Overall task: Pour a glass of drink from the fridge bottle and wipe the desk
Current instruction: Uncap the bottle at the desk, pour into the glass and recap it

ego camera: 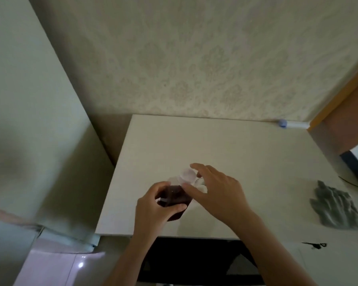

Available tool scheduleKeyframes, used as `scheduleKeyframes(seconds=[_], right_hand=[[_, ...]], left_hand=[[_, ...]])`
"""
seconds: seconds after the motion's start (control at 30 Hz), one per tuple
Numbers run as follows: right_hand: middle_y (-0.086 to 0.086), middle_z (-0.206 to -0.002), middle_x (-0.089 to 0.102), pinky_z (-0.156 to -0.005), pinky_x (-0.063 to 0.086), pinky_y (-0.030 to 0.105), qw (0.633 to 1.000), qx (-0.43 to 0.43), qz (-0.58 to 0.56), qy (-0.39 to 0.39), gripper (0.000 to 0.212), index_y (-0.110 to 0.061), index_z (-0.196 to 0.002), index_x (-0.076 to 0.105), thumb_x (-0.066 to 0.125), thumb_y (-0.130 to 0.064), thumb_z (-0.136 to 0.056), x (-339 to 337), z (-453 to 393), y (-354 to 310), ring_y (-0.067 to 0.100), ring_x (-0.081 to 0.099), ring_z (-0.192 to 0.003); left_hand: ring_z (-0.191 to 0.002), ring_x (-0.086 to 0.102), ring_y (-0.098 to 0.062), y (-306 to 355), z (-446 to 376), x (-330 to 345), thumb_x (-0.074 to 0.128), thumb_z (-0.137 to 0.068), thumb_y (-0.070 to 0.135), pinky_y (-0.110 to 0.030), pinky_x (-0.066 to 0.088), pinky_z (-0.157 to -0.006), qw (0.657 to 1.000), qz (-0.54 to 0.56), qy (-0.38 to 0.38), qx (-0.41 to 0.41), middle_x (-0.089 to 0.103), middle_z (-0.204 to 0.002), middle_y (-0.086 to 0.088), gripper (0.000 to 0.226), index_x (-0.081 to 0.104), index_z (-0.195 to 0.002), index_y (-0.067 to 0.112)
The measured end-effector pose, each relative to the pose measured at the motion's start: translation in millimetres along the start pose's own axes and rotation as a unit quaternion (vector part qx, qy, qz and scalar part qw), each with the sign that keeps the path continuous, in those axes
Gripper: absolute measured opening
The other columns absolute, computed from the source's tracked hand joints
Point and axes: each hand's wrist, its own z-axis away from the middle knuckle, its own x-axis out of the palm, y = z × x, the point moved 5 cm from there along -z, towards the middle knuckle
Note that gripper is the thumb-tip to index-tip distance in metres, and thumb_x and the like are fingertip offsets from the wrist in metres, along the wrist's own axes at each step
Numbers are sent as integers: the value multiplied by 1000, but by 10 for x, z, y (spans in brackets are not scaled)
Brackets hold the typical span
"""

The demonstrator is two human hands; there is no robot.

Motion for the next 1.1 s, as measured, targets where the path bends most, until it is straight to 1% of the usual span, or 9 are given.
scheduleKeyframes(seconds=[0.17,0.33,0.47,0.57,0.63,0.73,0.8,1.0,1.1], right_hand=[[-8,-98,66,-66,43,30,998,62,-13,3,45,-33,-109,46,39,-68,-81,149,-444,-52,19,63,-82],[-8,-65,57,-58,40,29,992,119,-11,35,35,-25,-86,43,45,-60,-82,303,-762,-23,19,56,-60],[-12,-44,37,-43,36,23,991,51,7,123,32,-21,-74,43,44,-53,-79,385,-800,-87,15,44,-39],[-12,-43,34,-40,24,16,991,-9,14,133,30,-21,-69,45,48,-50,-76,379,-796,-135,11,36,-34],[-9,-42,39,-40,22,15,990,-43,12,132,28,-21,-68,48,52,-48,-75,373,-803,-173,12,37,-34],[-6,-42,43,-39,24,17,987,-87,3,139,26,-19,-67,52,56,-45,-72,378,-812,-234,14,37,-36],[-6,-43,43,-38,29,21,985,-107,-9,132,26,-19,-67,53,57,-44,-72,365,-807,-263,14,37,-37],[-7,-52,50,-41,39,27,981,-186,-28,47,25,-19,-75,56,57,-44,-75,287,-751,-209,13,41,-45],[-9,-64,53,-53,37,20,979,-199,-37,-12,19,-23,-81,55,59,-40,-76,252,-717,-117,8,42,-57]], left_hand=[[-91,58,10,-32,-342,-4,85,-51,45,-10,48,-75,999,-36,-29,23,66,-95,27,58,60,-103,36],[-83,57,14,-118,-621,-16,78,-51,57,-8,48,-73,994,-81,-57,46,62,-90,32,61,58,-106,39],[-84,56,20,-223,-704,-30,80,-51,57,-6,46,-71,992,-82,-84,52,58,-85,40,55,53,-99,51],[-84,58,17,-275,-657,-56,76,-51,64,-9,49,-74,991,-75,-91,56,58,-85,42,52,48,-95,61],[-85,60,15,-304,-617,-83,75,-52,65,-12,52,-75,993,-63,-86,51,61,-88,38,52,50,-97,57],[-85,63,8,-330,-581,-132,78,-54,61,-19,55,-76,995,-43,-75,46,67,-92,27,55,56,-102,45],[-86,63,6,-335,-577,-158,79,-53,58,-20,55,-75,995,-38,-79,45,68,-91,27,54,57,-101,44],[-88,65,3,-280,-556,-114,86,-49,51,-25,55,-79,991,10,-128,27,70,-94,23,57,65,-100,36],[-89,66,0,-238,-528,-55,87,-49,49,-29,56,-81,990,16,-141,24,71,-94,19,57,66,-101,35]])
